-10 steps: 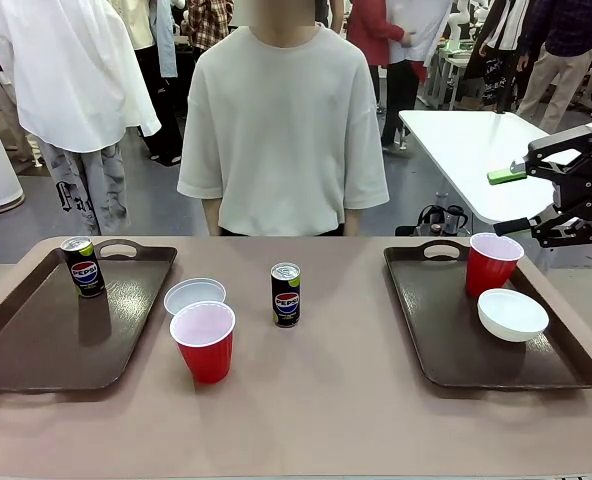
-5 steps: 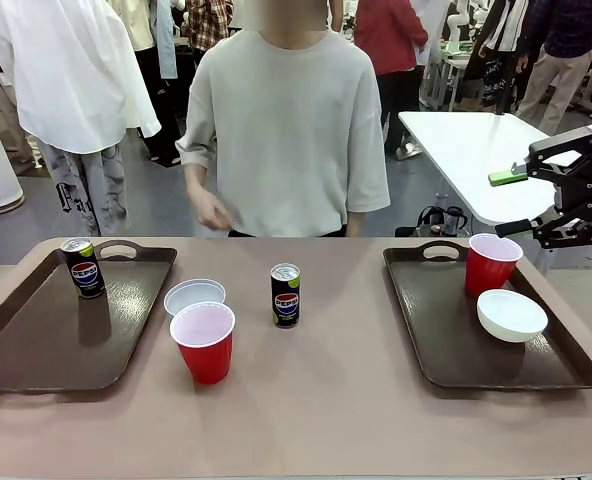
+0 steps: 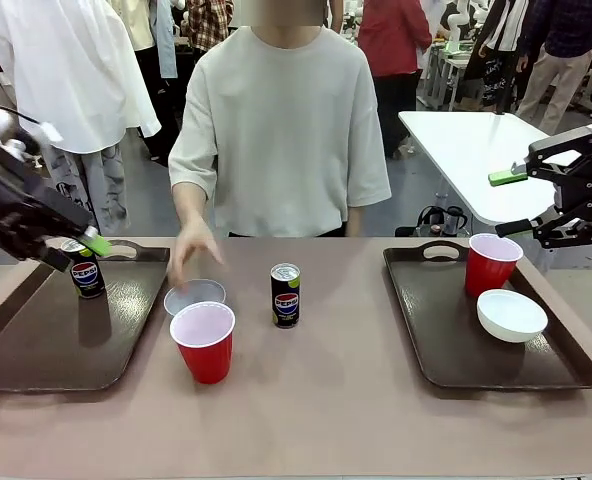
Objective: Prepare tableware on both trays.
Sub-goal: Pick up a Picnic Bowl from the table and place it on a Handle tray.
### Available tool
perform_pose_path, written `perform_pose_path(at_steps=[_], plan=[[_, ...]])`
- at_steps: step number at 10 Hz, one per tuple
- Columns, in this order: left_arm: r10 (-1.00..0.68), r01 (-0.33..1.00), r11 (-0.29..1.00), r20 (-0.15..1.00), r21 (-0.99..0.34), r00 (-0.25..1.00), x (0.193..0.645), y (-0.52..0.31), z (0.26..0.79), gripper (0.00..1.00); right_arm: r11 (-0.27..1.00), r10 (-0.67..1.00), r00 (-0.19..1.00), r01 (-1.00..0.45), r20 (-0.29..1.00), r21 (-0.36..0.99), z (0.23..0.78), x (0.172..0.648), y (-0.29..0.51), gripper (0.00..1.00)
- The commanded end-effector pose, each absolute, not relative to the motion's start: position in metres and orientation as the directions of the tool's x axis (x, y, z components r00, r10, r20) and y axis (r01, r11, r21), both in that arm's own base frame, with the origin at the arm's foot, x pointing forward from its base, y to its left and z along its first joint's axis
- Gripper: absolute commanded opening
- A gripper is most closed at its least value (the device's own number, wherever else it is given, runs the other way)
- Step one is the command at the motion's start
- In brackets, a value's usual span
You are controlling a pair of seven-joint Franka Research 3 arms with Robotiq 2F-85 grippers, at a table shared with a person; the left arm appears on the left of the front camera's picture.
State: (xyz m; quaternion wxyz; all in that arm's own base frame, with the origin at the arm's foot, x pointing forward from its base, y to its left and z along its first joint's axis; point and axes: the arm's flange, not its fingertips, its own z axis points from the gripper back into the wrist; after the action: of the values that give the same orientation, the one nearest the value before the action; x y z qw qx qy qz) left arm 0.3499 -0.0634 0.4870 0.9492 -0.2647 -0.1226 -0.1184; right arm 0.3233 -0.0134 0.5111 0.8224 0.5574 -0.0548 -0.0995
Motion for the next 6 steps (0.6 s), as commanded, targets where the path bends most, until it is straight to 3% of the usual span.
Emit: perform_pose_path(at_steps=[1,3,6], plan=[[-0.173,0.261,0.884,0.248,-0.388,0.953,0.365,-0.066,0.468,1.0,0.368,-0.208,0.978,0.086,-0.008,0.926,0.511,0.326,-0.016,0.76],[-0.286,0.353,0.875,0.234,-0.331,0.929,0.313,-0.005,0.502,1.0,0.368,-0.208,0.978,0.086,-0.008,0.926,0.511,0.326,-0.016,0.76],[-0.276,0.323,0.881,0.178,-0.345,0.945,0.286,0.04,0.499,1.0,0.368,-0.208,0.978,0.086,-0.008,0.926,0.511,0.326,-0.016,0.76]])
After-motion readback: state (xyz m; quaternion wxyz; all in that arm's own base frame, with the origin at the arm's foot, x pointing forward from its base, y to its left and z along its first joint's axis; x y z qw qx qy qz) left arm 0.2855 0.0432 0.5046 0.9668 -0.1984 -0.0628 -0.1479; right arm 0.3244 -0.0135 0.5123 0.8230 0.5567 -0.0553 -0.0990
